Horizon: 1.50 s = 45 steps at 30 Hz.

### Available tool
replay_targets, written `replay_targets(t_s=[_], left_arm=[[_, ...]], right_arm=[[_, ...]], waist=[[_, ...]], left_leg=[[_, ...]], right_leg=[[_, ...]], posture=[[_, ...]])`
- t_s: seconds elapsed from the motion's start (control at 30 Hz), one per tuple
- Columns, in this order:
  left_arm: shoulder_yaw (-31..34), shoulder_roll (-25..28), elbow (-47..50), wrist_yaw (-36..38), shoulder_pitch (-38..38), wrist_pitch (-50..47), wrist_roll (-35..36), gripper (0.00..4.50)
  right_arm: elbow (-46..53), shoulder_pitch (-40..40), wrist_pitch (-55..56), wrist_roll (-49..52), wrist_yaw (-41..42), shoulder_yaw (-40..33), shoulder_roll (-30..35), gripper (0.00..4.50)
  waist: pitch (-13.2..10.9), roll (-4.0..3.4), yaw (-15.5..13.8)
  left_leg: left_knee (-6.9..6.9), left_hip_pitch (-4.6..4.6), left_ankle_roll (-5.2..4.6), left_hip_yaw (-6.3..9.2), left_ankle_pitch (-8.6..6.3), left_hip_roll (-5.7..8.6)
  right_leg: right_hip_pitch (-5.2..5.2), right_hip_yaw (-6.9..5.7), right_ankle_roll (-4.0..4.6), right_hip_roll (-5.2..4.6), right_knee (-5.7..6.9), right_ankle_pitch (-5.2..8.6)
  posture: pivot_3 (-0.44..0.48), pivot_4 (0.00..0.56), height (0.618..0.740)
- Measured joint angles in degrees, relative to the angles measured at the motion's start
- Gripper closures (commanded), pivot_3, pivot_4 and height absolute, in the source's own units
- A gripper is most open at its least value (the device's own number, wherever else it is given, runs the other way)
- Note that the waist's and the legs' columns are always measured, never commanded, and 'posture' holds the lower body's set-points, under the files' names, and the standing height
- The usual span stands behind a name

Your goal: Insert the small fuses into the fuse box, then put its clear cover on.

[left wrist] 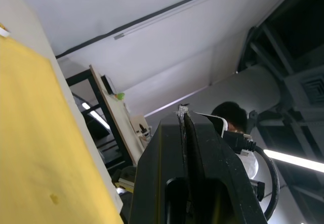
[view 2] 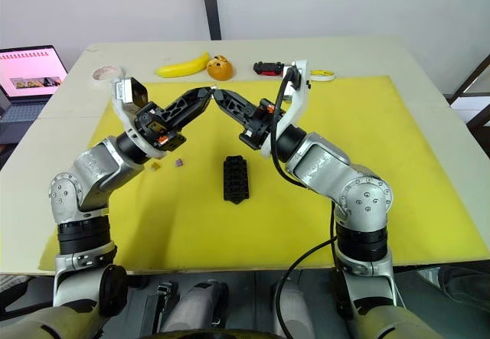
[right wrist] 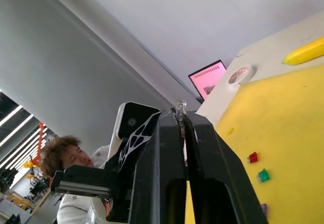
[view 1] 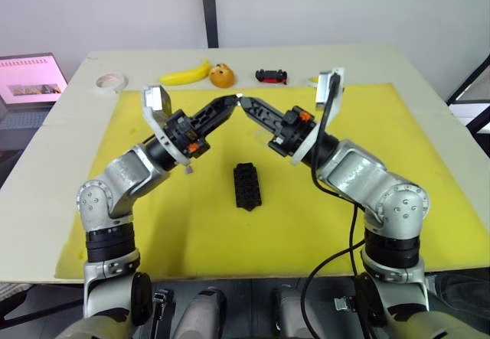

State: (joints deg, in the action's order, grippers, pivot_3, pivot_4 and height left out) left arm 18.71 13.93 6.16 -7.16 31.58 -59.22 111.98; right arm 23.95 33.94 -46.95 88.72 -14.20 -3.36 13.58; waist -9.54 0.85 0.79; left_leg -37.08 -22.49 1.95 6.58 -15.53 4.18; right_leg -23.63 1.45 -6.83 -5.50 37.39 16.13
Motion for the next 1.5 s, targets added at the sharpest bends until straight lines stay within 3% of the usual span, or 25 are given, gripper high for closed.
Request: replay_targets(t_s=[0.2, 0.3, 0.43, 0.47, 0.53, 0.63, 0.77, 0.83, 0.93, 1.07, 1.2, 1.27, 1.5], left_arm=[[-0.3, 1.1, -0.2, 0.6, 0.0, -0.1, 0.0, 4.50], [-1.6, 2.9, -0.3, 0.7, -0.1, 0.0, 0.2, 3.49], [-3.4, 7.0, -0.5, 1.9, -0.5, -0.5, 0.1, 1.45], [-4.0, 8.7, -0.5, 3.5, -0.5, -1.1, -0.6, 0.96], [-4.9, 17.9, 1.3, 12.7, -0.5, -4.9, -7.6, 0.05], [-6.1, 27.5, 5.9, 27.9, -0.8, -5.8, -19.4, 0.05], [-15.1, 39.1, 10.9, 53.9, -4.4, 3.6, -41.0, 0.05], [-19.8, 41.2, 10.1, 64.4, -4.8, 11.4, -51.6, 0.05], [-24.3, 41.1, 7.5, 74.1, -4.3, 20.1, -61.5, 0.05], [-27.6, 37.7, 3.3, 79.2, -3.8, 31.6, -73.3, 0.05], [-30.4, 34.1, 1.1, 78.7, -5.2, 41.2, -83.7, 0.05], [-31.3, 32.0, 1.0, 77.7, -6.2, 43.3, -86.6, 0.05], [-31.7, 28.9, 1.2, 76.4, -6.7, 45.2, -91.8, 0.05]], right_arm=[[0.0, 0.0, 0.2, 0.2, 0.0, 0.3, 0.1, 4.45], [0.0, 0.0, 0.2, 0.3, 0.1, 0.5, 0.6, 4.50], [0.5, 0.0, 0.2, 0.3, 1.0, 0.4, 1.7, 4.50], [0.5, 0.0, 0.1, 0.3, 1.4, 0.4, 2.2, 4.50], [0.8, 0.1, -1.6, 0.4, 3.9, 0.3, 6.9, 4.50], [0.7, 0.6, -4.5, 0.1, 8.5, -0.1, 13.0, 4.50], [0.8, 3.4, -9.9, -4.5, 20.2, 2.6, 22.8, 4.50], [1.2, 4.5, -11.1, -10.2, 27.4, 5.6, 26.7, 4.50], [2.6, 5.6, -11.0, -19.0, 37.6, 11.3, 30.4, 4.50], [3.8, 7.0, -7.1, -32.3, 50.4, 19.3, 33.6, 4.50], [3.6, 8.7, -0.5, -45.8, 59.8, 27.2, 35.2, 4.50], [2.3, 9.2, 2.0, -50.6, 62.6, 29.6, 34.7, 4.50], [-1.4, 10.0, 7.0, -62.2, 68.6, 32.2, 32.5, 4.50]], waist=[[0.0, 0.00, 0.0], [0.0, -0.01, 0.0], [0.0, -0.02, 0.0], [0.0, -0.03, 0.1], [-0.2, -0.06, 0.3], [-0.4, -0.36, 0.3], [-0.6, -0.60, 0.2], [-0.6, -0.56, 0.0], [-0.7, -0.53, 0.0], [-0.8, -0.48, 0.0], [-0.8, -0.47, 0.0], [-0.8, -0.46, 0.0], [-0.8, -0.41, -0.1]], left_leg=[[0.02, 0.00, -0.02, 0.00, -0.01, 0.00], [0.03, 0.00, -0.04, 0.00, -0.03, -0.01], [0.06, 0.00, -0.13, 0.01, -0.07, -0.01], [0.06, 0.00, -0.13, 0.01, -0.07, -0.01], [0.09, -0.01, -0.15, -0.02, -0.08, 0.00], [0.14, -0.01, -0.25, -0.04, -0.14, -0.02], [0.24, 0.00, -0.28, -0.16, -0.16, -0.06], [0.25, -0.01, -0.29, -0.15, -0.16, -0.12], [0.24, -0.06, -0.35, -0.14, -0.20, -0.13], [0.09, -0.22, -0.50, -0.14, -0.28, -0.07], [-0.12, -0.90, -0.46, -0.14, -0.26, -0.04], [-0.11, -1.00, -0.06, -0.12, -0.03, -0.04], [-0.10, -1.00, -0.05, -0.09, -0.03, -0.03]], right_leg=[[0.00, 0.00, 0.00, 0.00, -0.03, 0.00], [0.00, 0.00, 0.00, 0.00, -0.05, 0.00], [0.00, 0.00, 0.00, 0.01, -0.06, 0.00], [-0.01, 0.00, 0.00, 0.01, -0.06, 0.00], [-0.02, 0.00, 0.02, 0.12, -0.09, 0.01], [0.01, 0.00, 0.03, 0.13, -0.19, 0.02], [0.04, 0.01, 0.06, 0.13, -0.33, 0.03], [0.04, -0.02, 0.12, 0.12, -0.36, 0.06], [0.04, -0.04, 0.09, 0.05, -0.42, 0.05], [-0.02, -0.07, 0.00, -0.07, -0.48, 0.00], [-0.75, -0.07, -0.03, -0.08, -0.32, -0.02], [-0.88, -0.08, -0.06, -0.09, -0.27, -0.04], [-0.88, -0.10, -0.05, -0.07, -0.21, -0.04]], posture=[[0.000, 0.150, 0.740], [0.000, 0.150, 0.740], [0.000, 0.150, 0.740], [0.000, 0.150, 0.740], [0.000, 0.150, 0.740], [0.000, 0.150, 0.740], [0.000, 0.150, 0.740], [0.000, 0.150, 0.740], [0.000, 0.150, 0.740], [0.000, 0.150, 0.740], [0.000, 0.150, 0.740], [0.000, 0.150, 0.740], [0.000, 0.150, 0.740]])
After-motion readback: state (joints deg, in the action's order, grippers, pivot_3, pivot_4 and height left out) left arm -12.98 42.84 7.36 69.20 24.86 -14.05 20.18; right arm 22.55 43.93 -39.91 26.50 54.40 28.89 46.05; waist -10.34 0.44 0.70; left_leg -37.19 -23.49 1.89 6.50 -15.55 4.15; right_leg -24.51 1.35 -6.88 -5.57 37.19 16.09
